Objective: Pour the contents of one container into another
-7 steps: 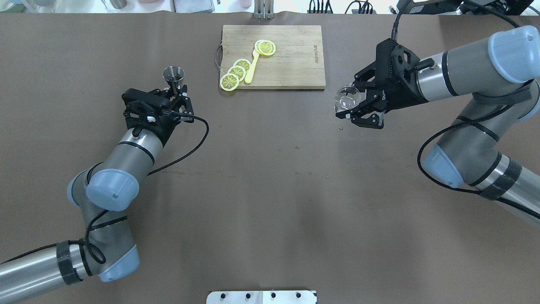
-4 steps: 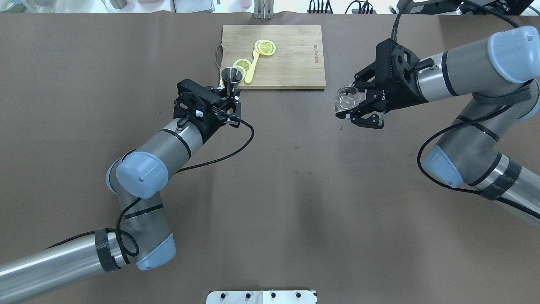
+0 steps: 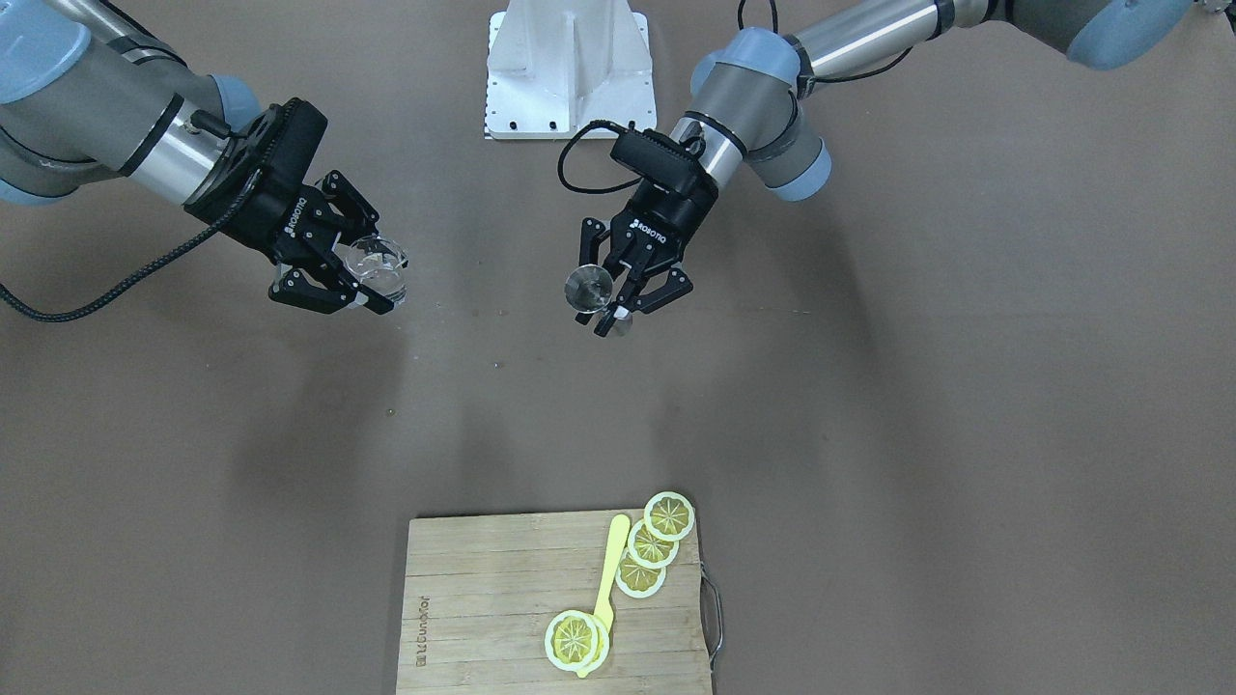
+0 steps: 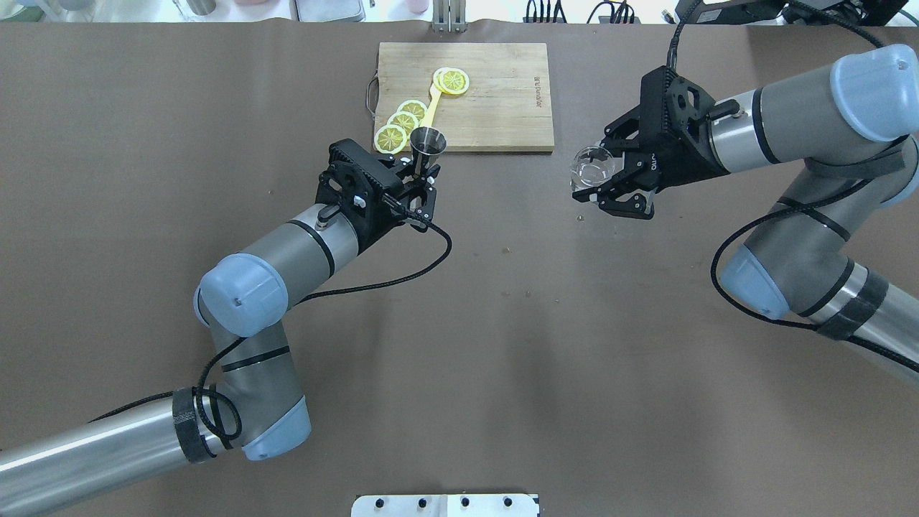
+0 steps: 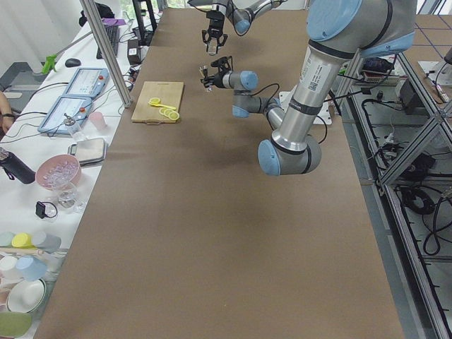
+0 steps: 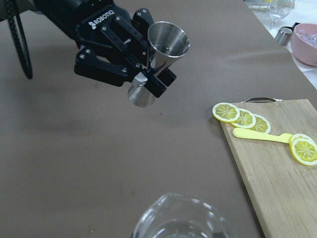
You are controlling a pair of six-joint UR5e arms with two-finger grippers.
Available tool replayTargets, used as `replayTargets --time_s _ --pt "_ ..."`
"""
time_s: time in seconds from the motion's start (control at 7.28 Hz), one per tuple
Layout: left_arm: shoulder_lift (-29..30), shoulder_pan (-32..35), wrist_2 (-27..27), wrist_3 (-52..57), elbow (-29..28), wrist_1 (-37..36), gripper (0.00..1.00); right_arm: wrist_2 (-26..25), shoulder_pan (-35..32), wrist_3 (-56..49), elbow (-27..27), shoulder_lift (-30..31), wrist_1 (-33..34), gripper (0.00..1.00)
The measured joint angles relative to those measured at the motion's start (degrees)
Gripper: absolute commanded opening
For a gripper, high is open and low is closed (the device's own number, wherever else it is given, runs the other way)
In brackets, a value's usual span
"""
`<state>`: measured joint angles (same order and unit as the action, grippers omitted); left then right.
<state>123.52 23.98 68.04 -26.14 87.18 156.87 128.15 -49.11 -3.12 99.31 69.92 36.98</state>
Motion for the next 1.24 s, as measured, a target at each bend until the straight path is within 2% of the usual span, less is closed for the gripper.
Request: replayTargets --time_s 0.55,0.82,1.24 --pt "-1.27 -4.53 0.51 -1.84 2.83 2.27 0.00 0.00 -0.13 -0.29 -0.40 1.72 -0.05 0.00" --pt "-1.71 -6.75 1.27 -1.47 1.51 5.92 0.00 -0.40 -0.08 -0.46 -0.43 1.74 0.05 0.00" --pt "-0.48 -8.04 3.95 -0.29 -2.14 6.75 0.00 -0.61 -0.57 -0.70 0.12 1.60 0.03 0.00"
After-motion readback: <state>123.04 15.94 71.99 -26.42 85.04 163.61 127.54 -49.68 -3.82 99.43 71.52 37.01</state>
